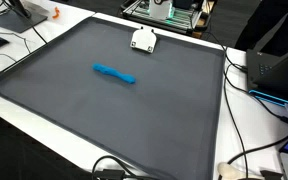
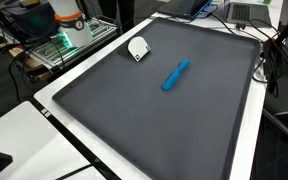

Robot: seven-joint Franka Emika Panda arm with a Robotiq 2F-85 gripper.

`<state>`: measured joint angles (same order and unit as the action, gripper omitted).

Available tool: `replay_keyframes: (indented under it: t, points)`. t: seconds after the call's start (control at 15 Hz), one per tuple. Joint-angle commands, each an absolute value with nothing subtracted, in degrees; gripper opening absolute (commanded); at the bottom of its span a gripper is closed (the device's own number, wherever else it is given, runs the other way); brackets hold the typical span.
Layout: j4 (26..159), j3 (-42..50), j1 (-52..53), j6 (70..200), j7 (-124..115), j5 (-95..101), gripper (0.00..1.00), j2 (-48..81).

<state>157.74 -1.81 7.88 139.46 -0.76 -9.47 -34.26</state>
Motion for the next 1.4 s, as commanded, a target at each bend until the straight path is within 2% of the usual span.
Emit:
replay_keyframes:
  t: [0.0, 0.33, 1.33]
  points:
    - [158.1, -2.0, 7.7, 139.2, -0.7, -9.6, 1.0, -34.2]
    - [158.6, -1.9, 7.7, 139.3, -1.6, -10.3, 1.0, -33.1]
    - [158.3, -3.9, 4.6, 136.9, -29.7, -24.9, 1.0, -20.8]
